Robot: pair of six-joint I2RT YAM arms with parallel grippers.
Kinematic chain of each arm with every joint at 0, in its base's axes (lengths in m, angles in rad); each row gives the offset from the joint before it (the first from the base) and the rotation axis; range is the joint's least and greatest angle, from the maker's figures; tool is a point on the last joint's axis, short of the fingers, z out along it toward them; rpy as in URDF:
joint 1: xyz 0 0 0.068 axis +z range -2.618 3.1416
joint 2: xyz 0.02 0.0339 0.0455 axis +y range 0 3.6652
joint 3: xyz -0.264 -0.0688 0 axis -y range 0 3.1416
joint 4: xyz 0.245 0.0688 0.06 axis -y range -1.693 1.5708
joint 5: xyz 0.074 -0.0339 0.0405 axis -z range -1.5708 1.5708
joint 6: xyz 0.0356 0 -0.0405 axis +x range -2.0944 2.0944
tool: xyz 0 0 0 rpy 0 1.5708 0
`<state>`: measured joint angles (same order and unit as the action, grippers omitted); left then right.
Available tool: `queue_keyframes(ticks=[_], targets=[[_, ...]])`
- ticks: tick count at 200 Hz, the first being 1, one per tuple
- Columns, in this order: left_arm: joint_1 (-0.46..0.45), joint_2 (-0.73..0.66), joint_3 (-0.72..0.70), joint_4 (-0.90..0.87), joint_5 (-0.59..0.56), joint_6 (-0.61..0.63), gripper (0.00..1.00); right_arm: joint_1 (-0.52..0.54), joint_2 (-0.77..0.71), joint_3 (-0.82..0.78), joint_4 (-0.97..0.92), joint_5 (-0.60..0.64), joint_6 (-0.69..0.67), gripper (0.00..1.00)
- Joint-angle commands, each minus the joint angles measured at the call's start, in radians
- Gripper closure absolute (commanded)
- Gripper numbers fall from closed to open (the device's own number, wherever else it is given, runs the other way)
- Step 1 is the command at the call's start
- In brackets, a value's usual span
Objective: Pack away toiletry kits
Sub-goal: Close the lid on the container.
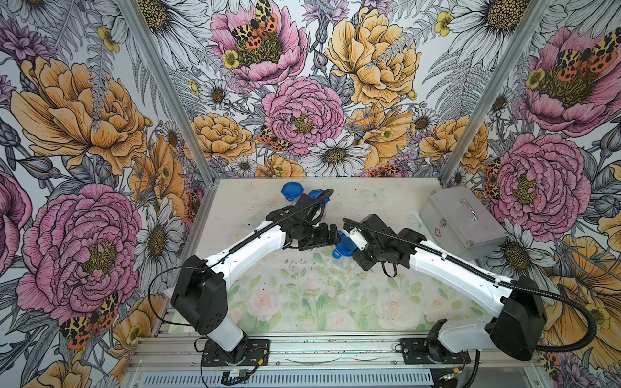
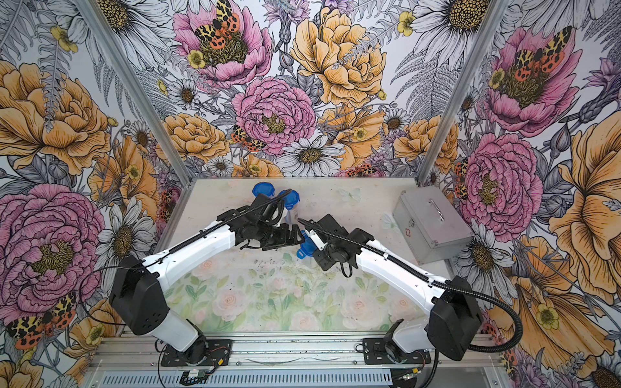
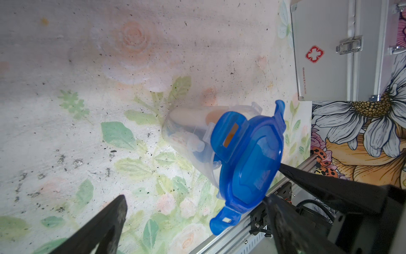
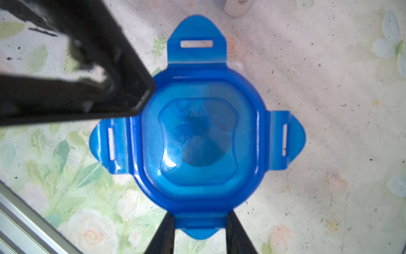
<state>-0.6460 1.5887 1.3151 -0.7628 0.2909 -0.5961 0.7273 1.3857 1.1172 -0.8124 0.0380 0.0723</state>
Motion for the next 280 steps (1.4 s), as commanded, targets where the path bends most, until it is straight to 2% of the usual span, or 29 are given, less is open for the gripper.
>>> queue_keyframes(ticks=[1, 94, 280], targets=[[-0.004, 0.008, 0.015, -0.001, -0.038, 0.001, 0.01, -0.003, 0.019, 0.033, 0.002, 0.014, -0.014, 0.69], [-0.005, 0.017, 0.011, 0.000, -0.043, 0.005, 0.01, -0.003, 0.037, 0.086, 0.002, -0.013, -0.002, 0.69], [-0.018, 0.099, 0.047, -0.002, -0.073, 0.044, 0.03, -0.028, 0.024, 0.043, 0.001, -0.015, -0.002, 0.67]])
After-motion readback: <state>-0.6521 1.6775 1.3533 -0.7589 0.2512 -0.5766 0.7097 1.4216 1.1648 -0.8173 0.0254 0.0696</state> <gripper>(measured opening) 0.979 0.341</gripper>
